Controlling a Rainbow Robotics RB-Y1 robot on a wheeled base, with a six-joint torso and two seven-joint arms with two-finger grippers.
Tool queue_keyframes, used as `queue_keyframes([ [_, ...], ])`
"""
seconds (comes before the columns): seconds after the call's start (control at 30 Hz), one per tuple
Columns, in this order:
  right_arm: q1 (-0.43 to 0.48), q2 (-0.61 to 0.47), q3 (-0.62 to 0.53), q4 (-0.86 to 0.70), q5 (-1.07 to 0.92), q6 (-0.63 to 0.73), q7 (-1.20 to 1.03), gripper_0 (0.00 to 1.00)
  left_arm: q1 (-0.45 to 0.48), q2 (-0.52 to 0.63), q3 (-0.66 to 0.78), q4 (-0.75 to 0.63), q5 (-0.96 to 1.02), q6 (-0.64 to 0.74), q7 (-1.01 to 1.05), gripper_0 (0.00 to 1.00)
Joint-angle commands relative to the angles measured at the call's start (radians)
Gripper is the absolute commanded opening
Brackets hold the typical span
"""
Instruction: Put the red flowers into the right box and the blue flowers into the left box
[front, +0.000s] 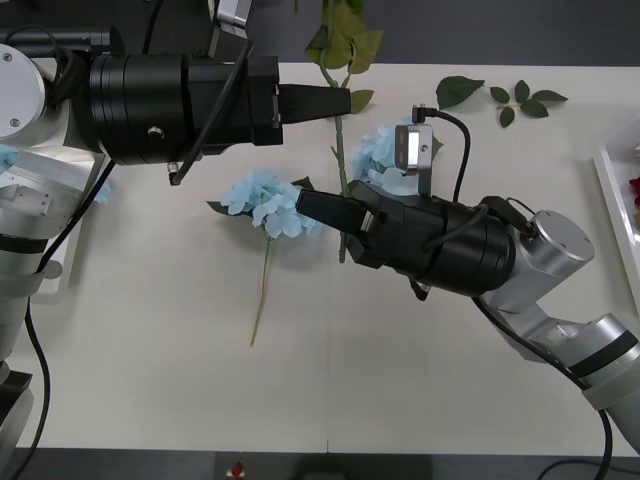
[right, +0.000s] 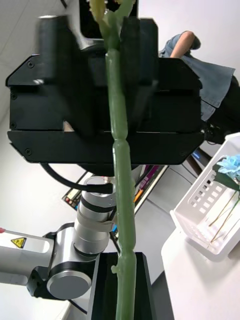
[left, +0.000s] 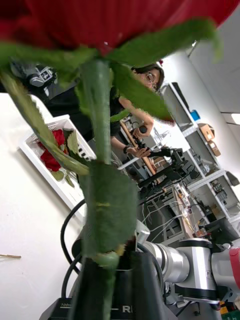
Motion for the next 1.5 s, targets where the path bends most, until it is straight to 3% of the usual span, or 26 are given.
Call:
queue_keyframes([
  [0.03, -0.034, -0.001, 0.000, -0.033, 0.006, -0.006, -0.033, 0.00, -0.017, 0.002, -0.009, -0.017, 0.010, -0.008, -0.033, 1.00],
  [0.37, -0.050, -0.047, -0.013, -0.034, 0.001, -0.002, -0.028, 0.00, -0.017, 0.002, -0.009, -0.017, 0.010, -0.008, -0.033, 1.00],
  [0.57, -0.062, -0.133, -0.045, -0.033, 0.000, 0.029, -0.024, 0.00, -0.017, 0.002, -0.009, -0.017, 0.010, -0.008, -0.033, 1.00],
  [0.73, -0.073, -0.256, -0.060, -0.034, 0.000, 0.038, -0.030, 0.00, 0.003, -0.003, -0.017, -0.009, 0.010, -0.019, -0.036, 1.00],
  [1.07, -0.073, -0.626, -0.056, -0.011, 0.038, 0.005, -0.050, 0.00, 0.007, 0.120, -0.014, -0.021, -0.059, 0.030, 0.006, 1.00],
  [1.23, -0.073, -0.781, -0.051, 0.116, 0.095, 0.023, -0.068, 0.00, 0.007, 0.192, -0.014, -0.064, -0.200, 0.144, 0.180, 1.00],
  [1.5, -0.073, -0.896, -0.045, 0.372, 0.210, 0.060, -0.087, 0.00, 0.007, 0.204, -0.029, -0.169, -0.468, 0.285, 0.487, 1.00],
])
